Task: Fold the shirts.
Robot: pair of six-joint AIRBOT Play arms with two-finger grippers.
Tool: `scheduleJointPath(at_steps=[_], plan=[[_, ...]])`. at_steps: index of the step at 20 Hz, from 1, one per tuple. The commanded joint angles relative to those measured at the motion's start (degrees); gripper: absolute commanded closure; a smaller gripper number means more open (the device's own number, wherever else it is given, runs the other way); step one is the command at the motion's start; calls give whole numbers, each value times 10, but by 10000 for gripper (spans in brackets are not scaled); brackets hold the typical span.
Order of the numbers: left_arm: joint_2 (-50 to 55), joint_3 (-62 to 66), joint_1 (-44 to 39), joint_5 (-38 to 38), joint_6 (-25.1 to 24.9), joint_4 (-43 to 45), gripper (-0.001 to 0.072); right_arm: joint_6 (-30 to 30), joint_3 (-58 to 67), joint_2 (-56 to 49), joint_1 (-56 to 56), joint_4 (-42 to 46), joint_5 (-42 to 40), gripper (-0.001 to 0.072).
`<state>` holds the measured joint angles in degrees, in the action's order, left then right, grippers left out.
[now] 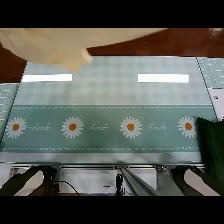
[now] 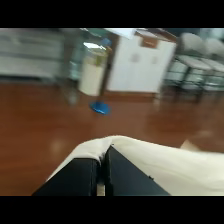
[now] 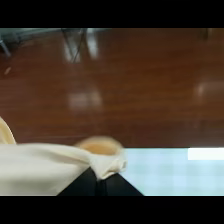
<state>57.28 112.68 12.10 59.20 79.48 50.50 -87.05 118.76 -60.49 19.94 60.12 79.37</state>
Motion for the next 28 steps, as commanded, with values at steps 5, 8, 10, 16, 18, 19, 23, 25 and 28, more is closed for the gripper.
scheduleJointPath(at_steps=[5,8,10,16,18,19,23,25,28], plan=[[-149,58,26,77,12,207,681,3,-13,198,-1,90,54,695],[-201,48,12,106,12,247,681,2,-13,237,-1,91,83,695],[-229,-1,-16,107,12,253,681,2,-13,245,-1,93,110,695],[-223,-261,-46,130,29,224,680,14,-226,243,-1,71,78,696],[-188,-353,-46,106,19,215,680,38,-337,224,-1,37,34,696],[-162,-392,-46,80,18,215,680,58,-389,205,-1,10,-1,696],[-12,-452,-77,-26,16,193,680,116,-468,53,-31,-26,-105,696],[73,-451,-104,-98,17,193,680,124,-458,-50,-59,-26,-171,696],[172,-443,-125,-219,47,193,680,96,-368,-219,-76,-27,-215,696]])
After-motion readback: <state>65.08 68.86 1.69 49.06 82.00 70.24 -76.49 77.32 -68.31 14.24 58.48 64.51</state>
